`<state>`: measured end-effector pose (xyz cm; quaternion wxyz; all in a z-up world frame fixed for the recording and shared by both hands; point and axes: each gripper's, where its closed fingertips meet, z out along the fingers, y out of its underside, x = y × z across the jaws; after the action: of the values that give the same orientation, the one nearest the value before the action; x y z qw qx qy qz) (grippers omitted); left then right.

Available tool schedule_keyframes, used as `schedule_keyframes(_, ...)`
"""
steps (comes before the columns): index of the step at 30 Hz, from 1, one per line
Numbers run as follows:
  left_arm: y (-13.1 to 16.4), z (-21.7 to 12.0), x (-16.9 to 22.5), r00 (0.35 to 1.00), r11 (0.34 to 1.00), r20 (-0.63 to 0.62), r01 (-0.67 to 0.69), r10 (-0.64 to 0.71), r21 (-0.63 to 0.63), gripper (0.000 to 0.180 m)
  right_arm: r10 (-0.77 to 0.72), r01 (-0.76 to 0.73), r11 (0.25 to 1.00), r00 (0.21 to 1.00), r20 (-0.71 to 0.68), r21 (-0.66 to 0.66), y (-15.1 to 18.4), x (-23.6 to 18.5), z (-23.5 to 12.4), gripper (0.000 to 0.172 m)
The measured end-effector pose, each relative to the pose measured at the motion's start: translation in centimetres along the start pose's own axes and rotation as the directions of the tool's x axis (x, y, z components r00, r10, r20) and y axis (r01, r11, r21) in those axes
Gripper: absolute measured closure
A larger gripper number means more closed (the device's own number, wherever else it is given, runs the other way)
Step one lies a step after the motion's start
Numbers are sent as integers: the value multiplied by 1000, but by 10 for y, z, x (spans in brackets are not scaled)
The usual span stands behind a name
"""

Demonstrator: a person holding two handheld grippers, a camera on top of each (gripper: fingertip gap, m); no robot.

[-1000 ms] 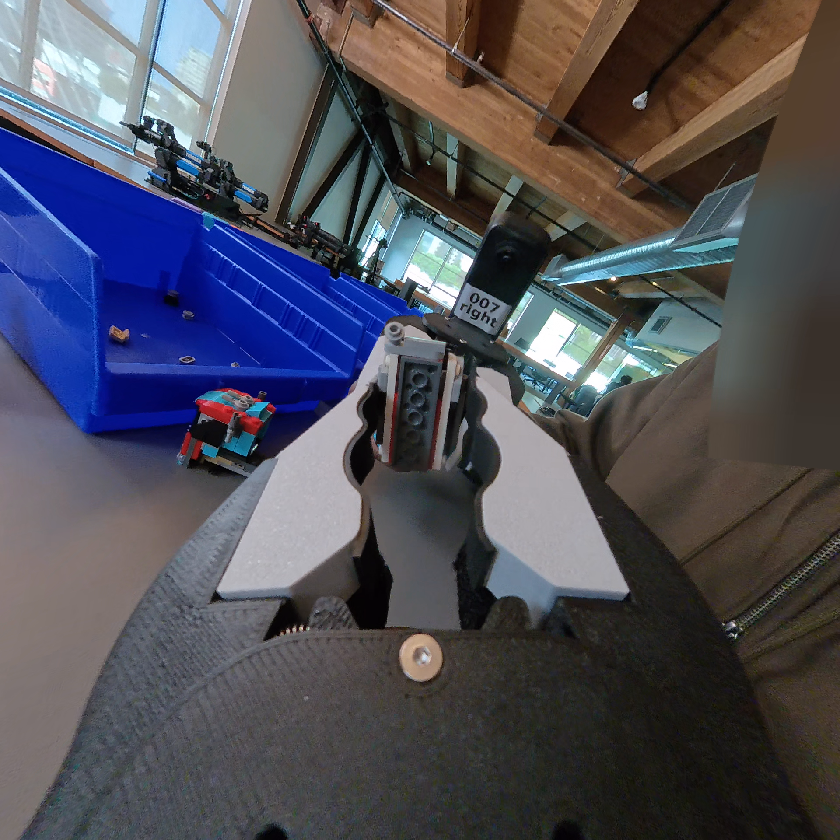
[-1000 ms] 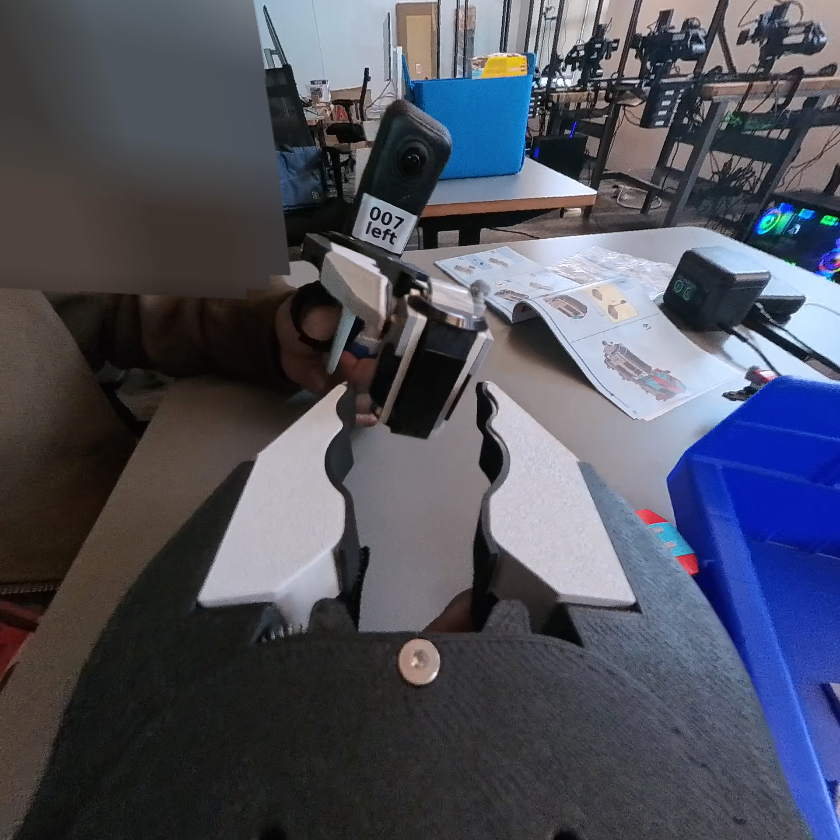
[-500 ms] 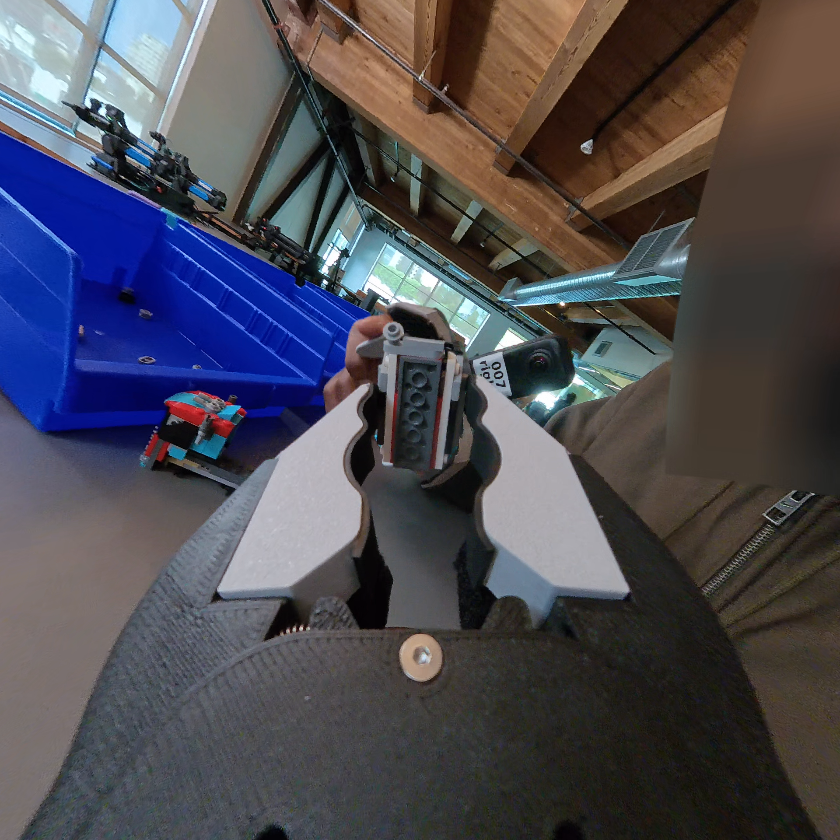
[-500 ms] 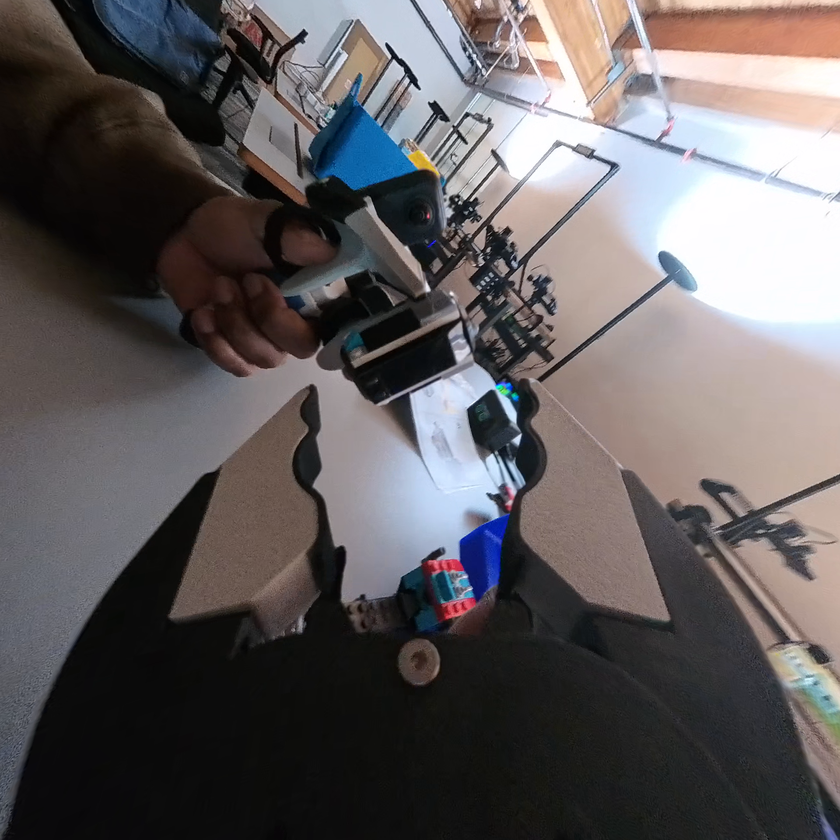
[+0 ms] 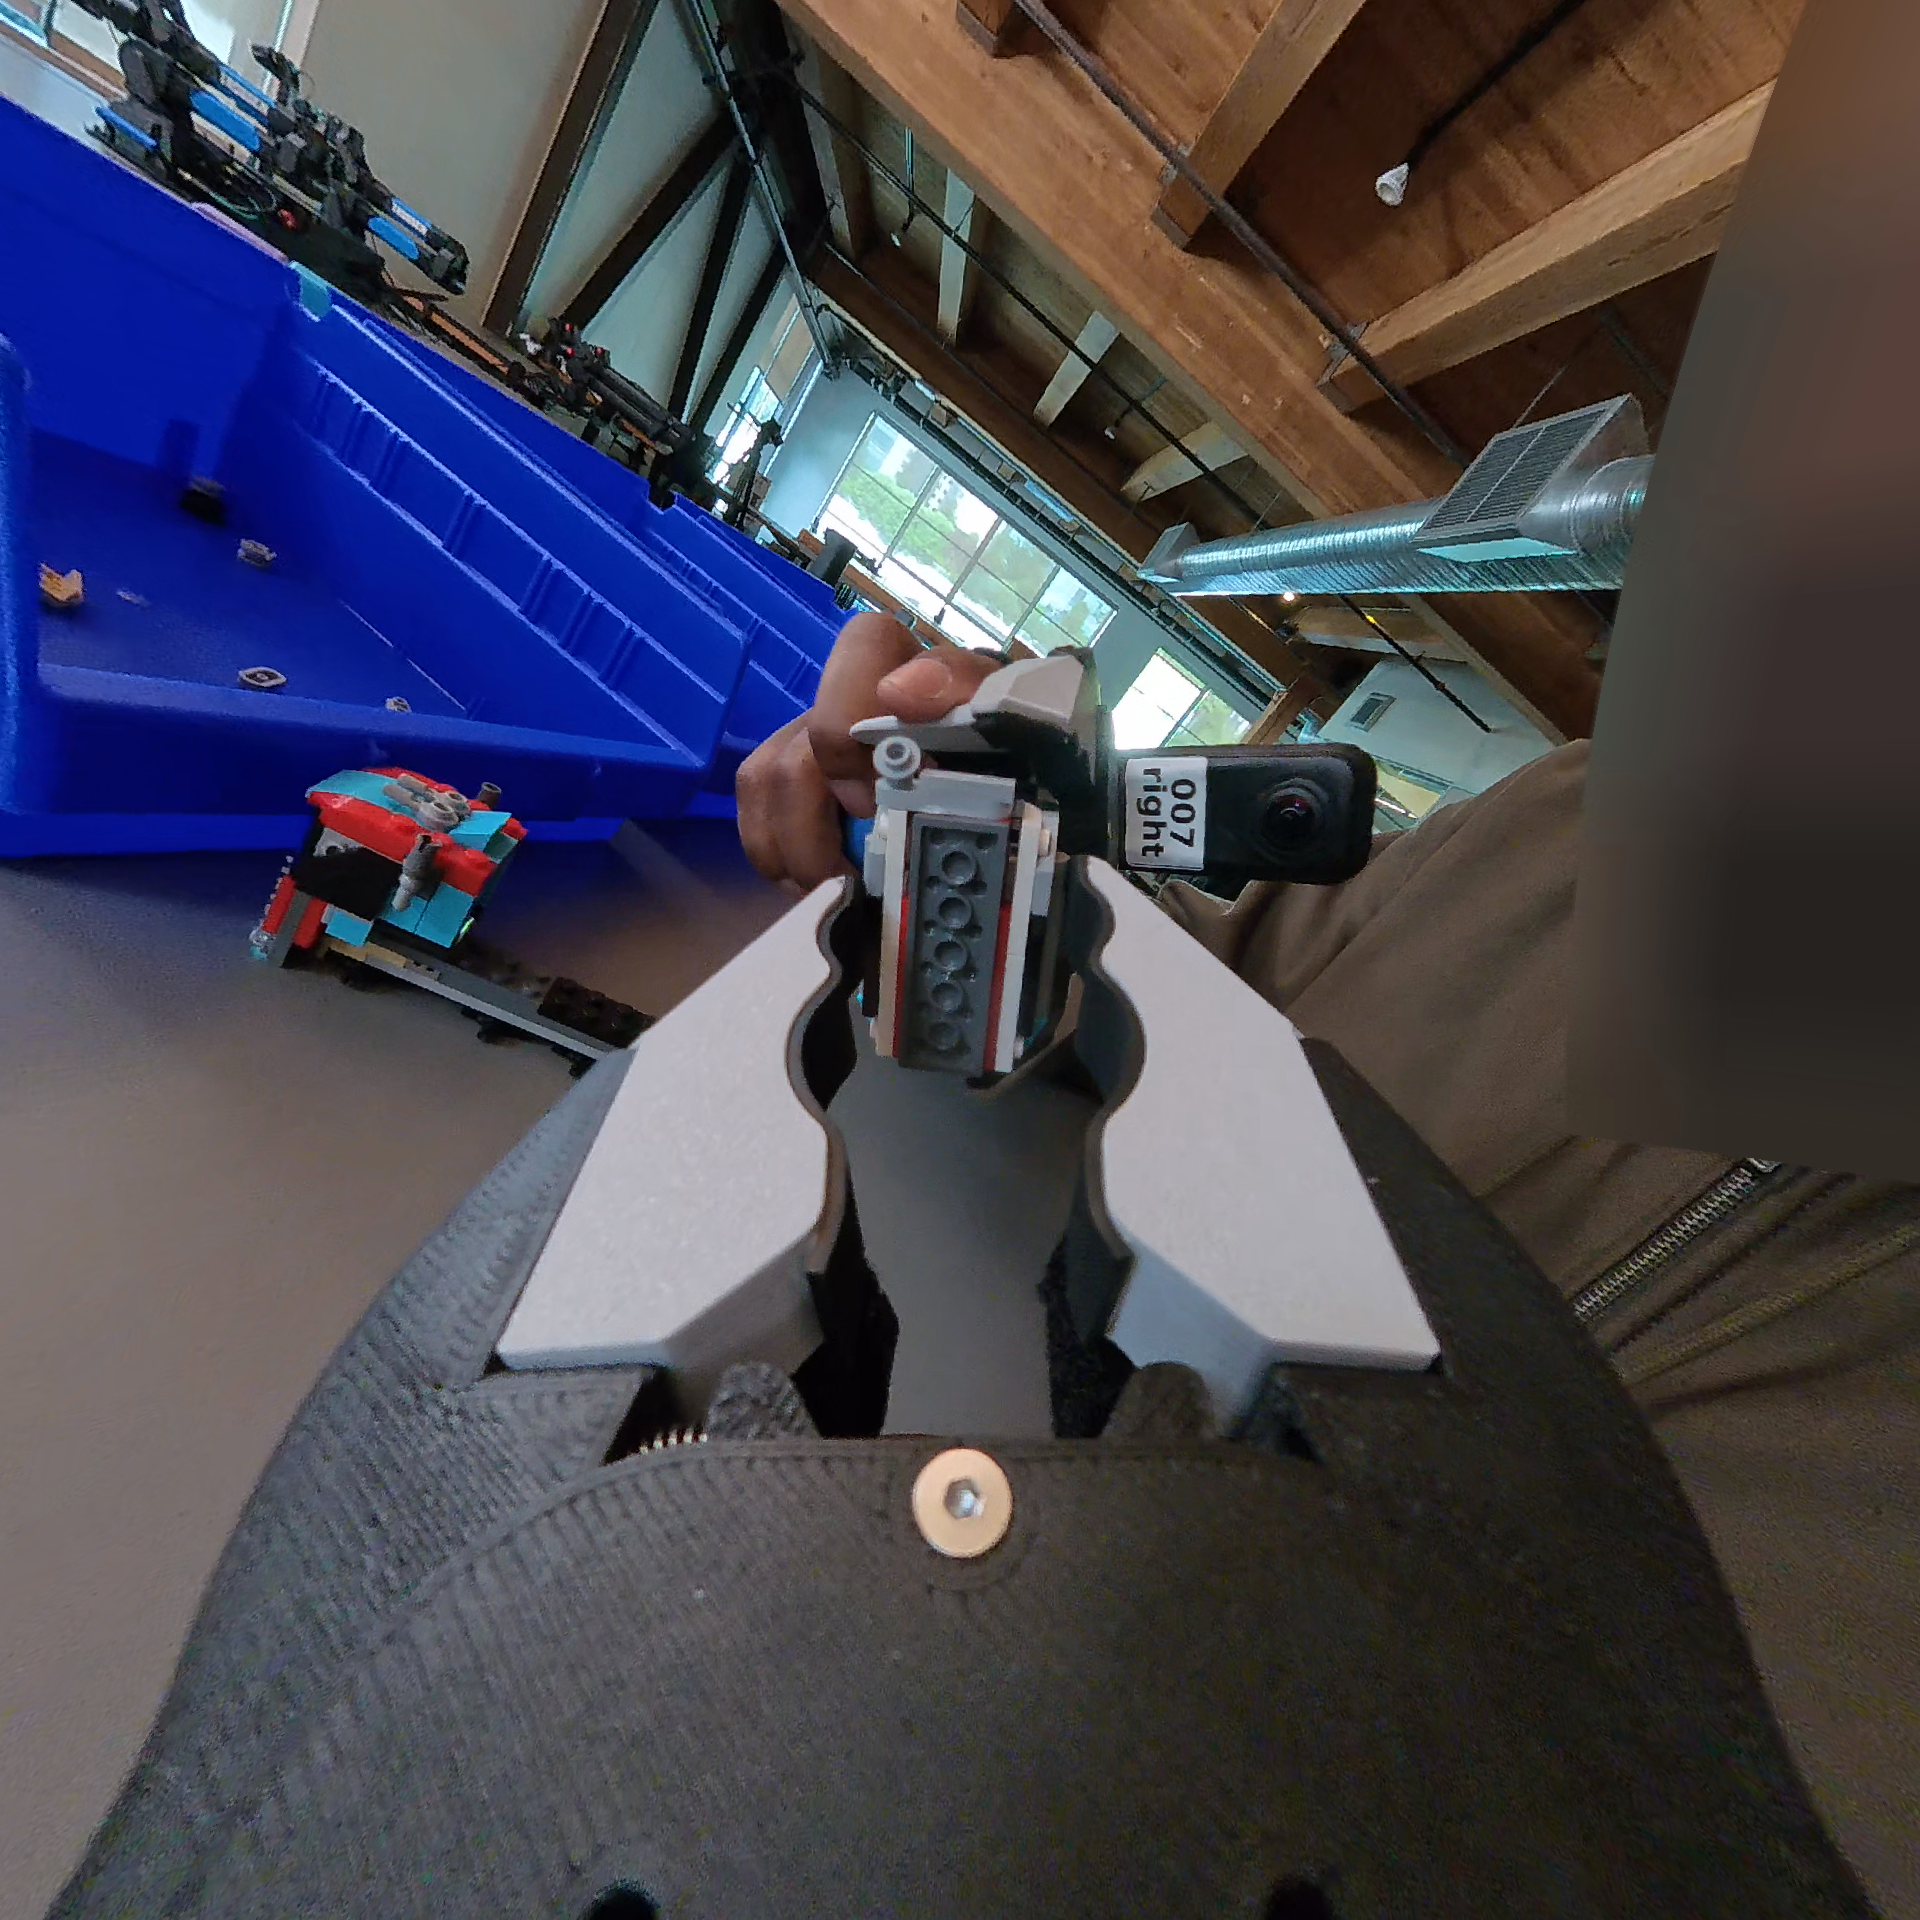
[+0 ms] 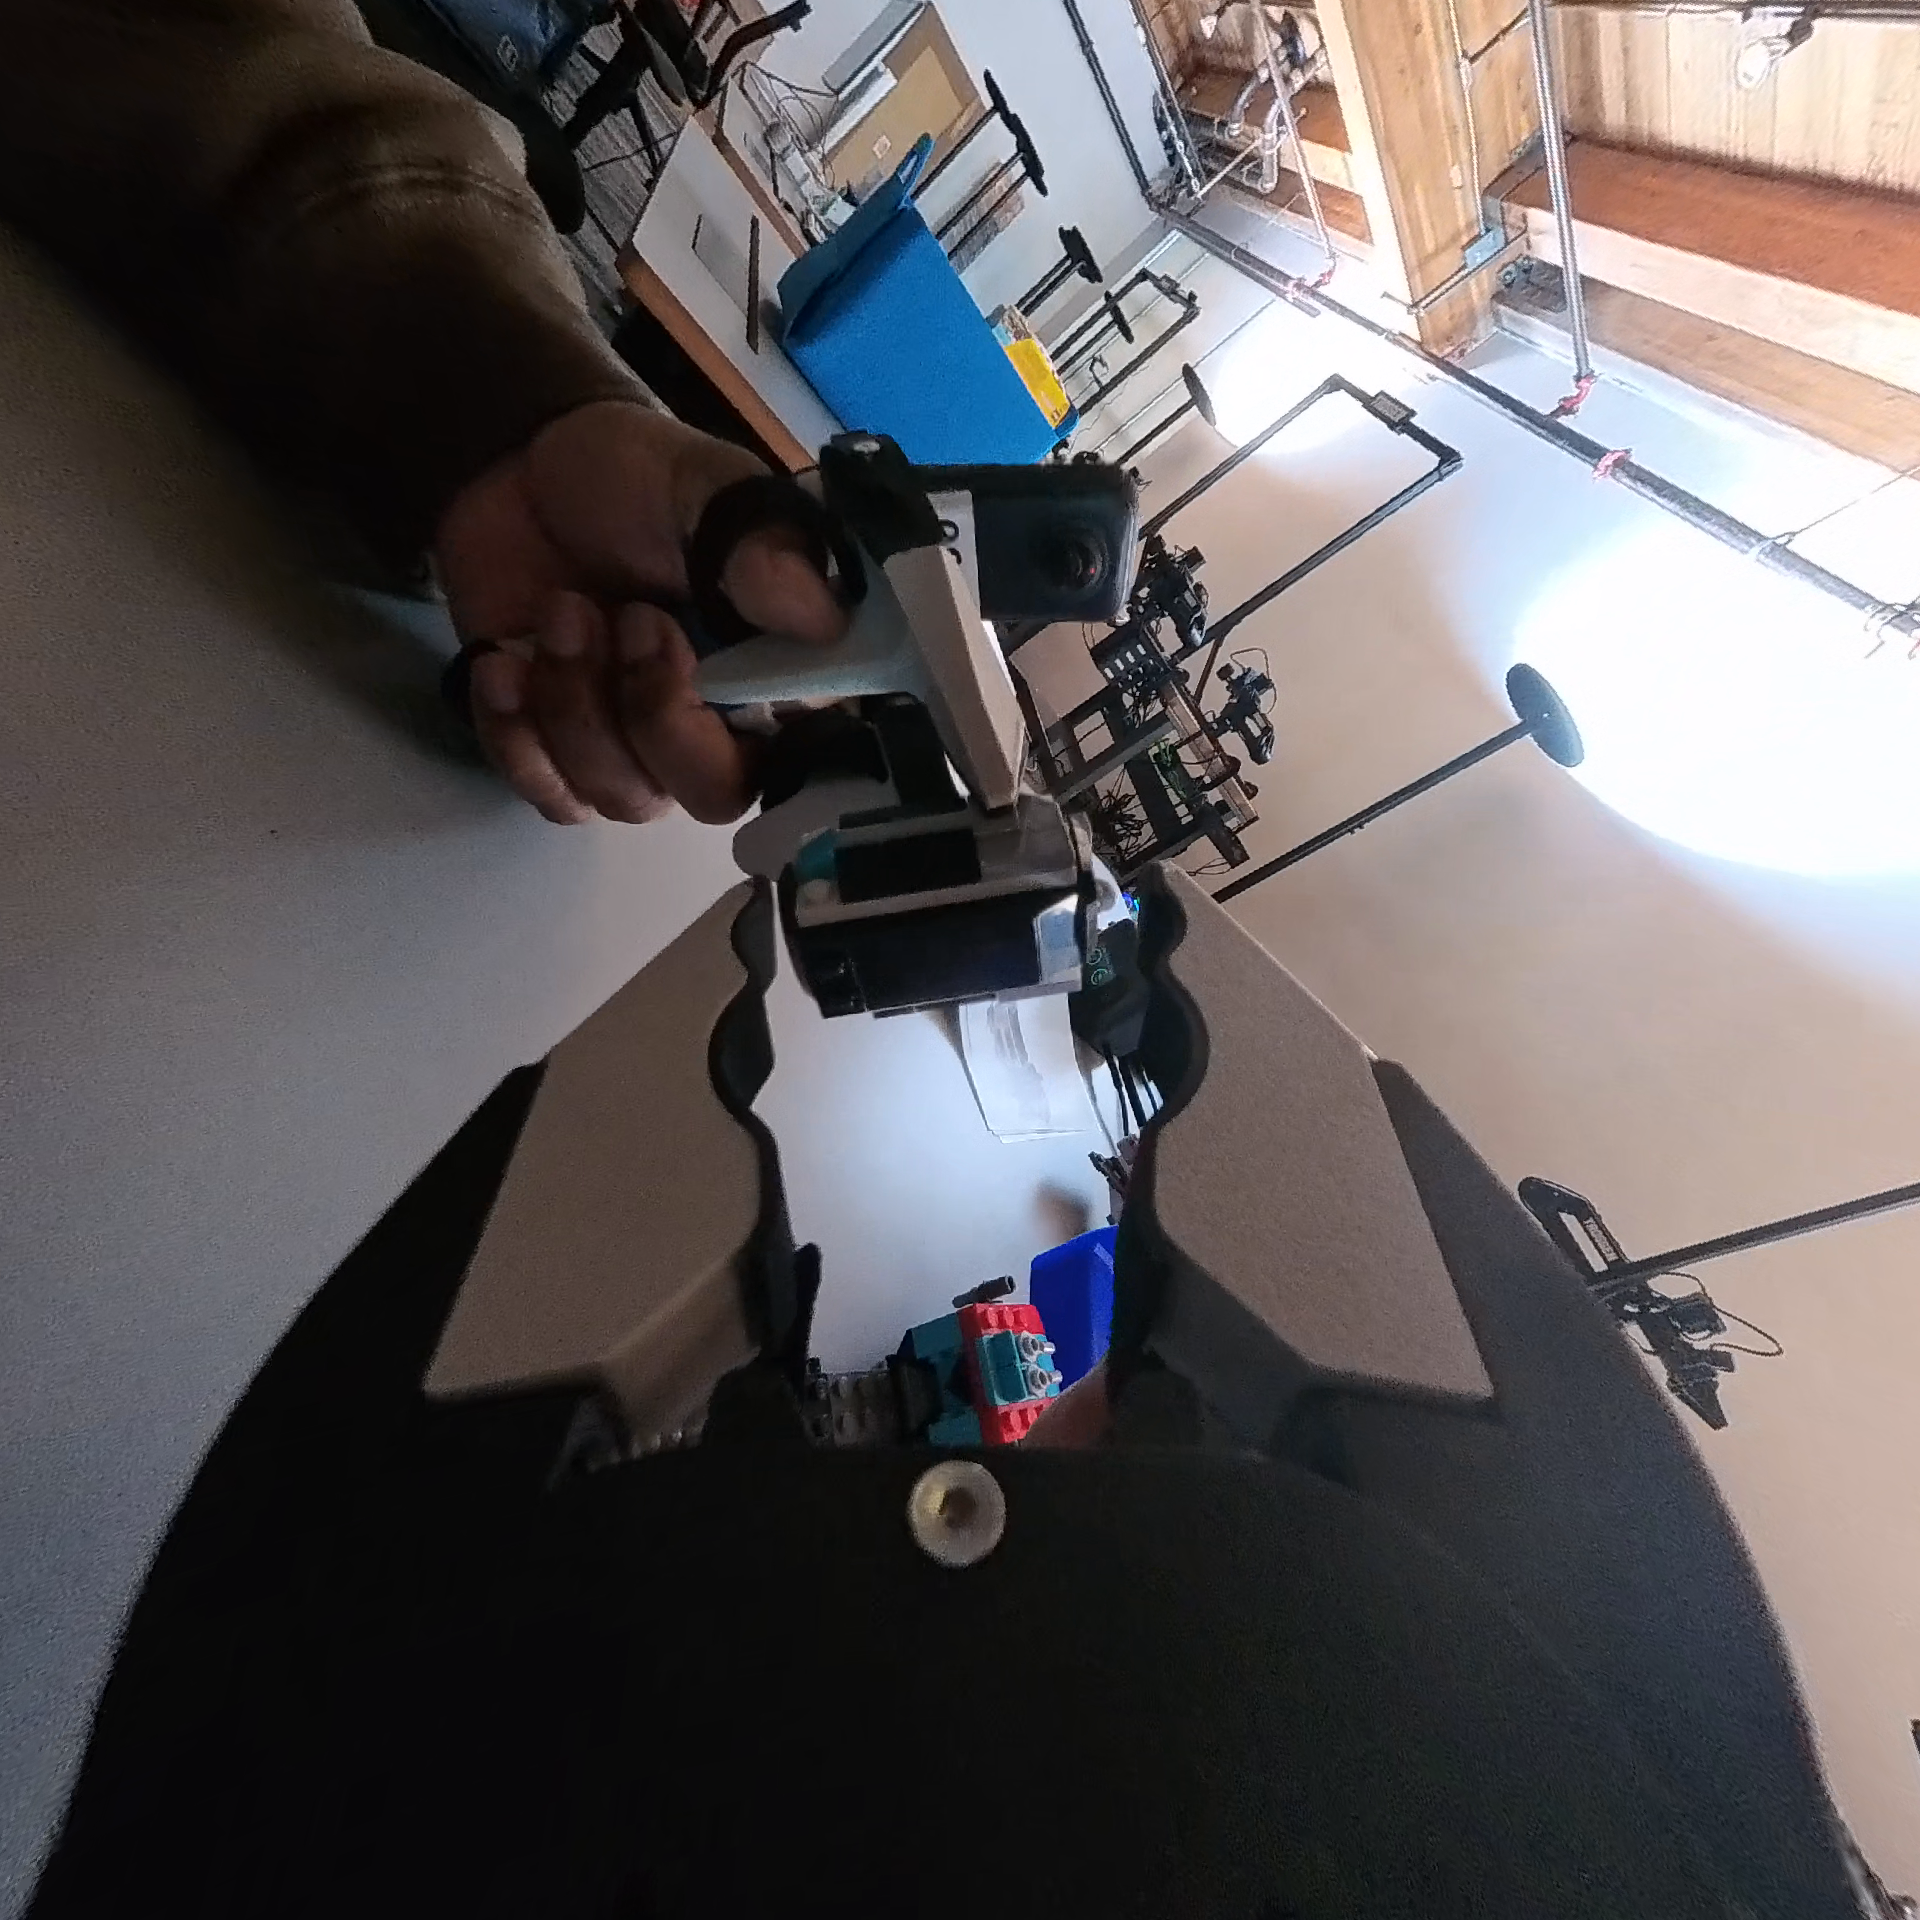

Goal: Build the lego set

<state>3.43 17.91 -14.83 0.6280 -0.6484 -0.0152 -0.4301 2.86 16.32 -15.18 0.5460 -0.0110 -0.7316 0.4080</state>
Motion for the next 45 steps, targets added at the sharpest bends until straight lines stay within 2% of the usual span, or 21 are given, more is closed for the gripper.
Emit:
schedule_keyframes(8,2,0,-1,1000,1000,2,20,-20,-8,141,9,-9,1000,1000,14,-11,4,-5,2,107)
schedule_keyframes(45,6,-2,-10,997,998,56,55,-54,-14,141,49,-49,999,998,32,-13,9,-8,5,109)
